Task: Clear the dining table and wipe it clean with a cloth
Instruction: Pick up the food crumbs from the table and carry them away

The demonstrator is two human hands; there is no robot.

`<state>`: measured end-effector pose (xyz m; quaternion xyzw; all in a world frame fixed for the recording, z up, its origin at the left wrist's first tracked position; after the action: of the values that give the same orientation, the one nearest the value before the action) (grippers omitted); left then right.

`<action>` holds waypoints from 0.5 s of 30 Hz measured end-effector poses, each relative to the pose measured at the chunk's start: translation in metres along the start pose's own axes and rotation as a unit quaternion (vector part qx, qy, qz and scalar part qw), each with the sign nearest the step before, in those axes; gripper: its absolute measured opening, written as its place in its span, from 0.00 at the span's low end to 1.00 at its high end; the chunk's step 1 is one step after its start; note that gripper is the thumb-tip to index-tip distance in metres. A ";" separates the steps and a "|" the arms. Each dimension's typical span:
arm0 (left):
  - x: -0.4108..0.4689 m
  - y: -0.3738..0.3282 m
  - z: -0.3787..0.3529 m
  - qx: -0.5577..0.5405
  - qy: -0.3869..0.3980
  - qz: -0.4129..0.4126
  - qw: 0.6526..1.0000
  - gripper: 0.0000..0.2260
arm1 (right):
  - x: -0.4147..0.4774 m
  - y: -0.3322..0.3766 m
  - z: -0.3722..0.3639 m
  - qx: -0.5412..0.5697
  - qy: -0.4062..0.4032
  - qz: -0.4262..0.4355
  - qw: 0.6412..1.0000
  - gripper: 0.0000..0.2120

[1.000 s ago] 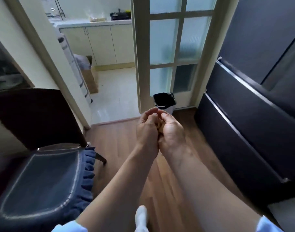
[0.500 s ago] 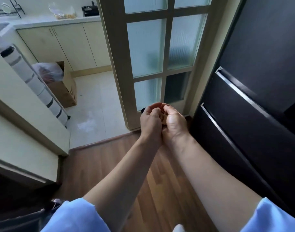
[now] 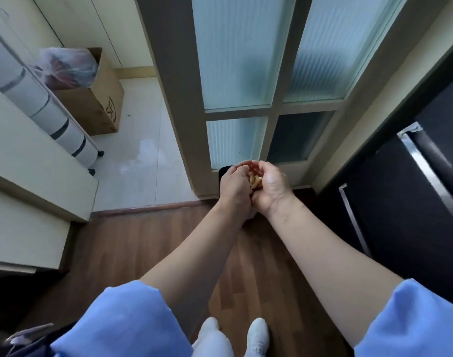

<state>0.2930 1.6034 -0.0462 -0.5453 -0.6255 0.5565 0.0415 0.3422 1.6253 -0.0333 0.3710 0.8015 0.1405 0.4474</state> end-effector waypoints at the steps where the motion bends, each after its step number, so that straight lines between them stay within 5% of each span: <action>1: 0.015 0.003 -0.003 -0.015 -0.007 0.007 1.000 0.10 | 0.015 0.002 0.002 0.002 -0.002 -0.011 1.000 0.14; 7: 0.113 0.022 -0.011 -0.121 -0.043 0.134 0.983 0.11 | 0.118 0.006 0.020 0.019 -0.056 -0.051 0.997 0.14; 15: 0.261 0.065 0.007 -0.037 -0.046 0.185 0.981 0.12 | 0.270 -0.022 0.052 -0.006 -0.101 -0.107 0.989 0.15</action>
<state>0.2252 1.7749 -0.2420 -0.6266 -0.5347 0.5559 -0.1113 0.2869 1.7987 -0.2403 0.2927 0.7863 0.0581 0.5411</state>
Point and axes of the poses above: each hand's wrist, its own x-axis towards the middle knuckle, its own z-axis out of the back of the hand, y = z × x, the point moved 1 cm from there along x, towards the middle knuckle, and after that the axes turned 4 degrees about y, right-handed, at the moved point
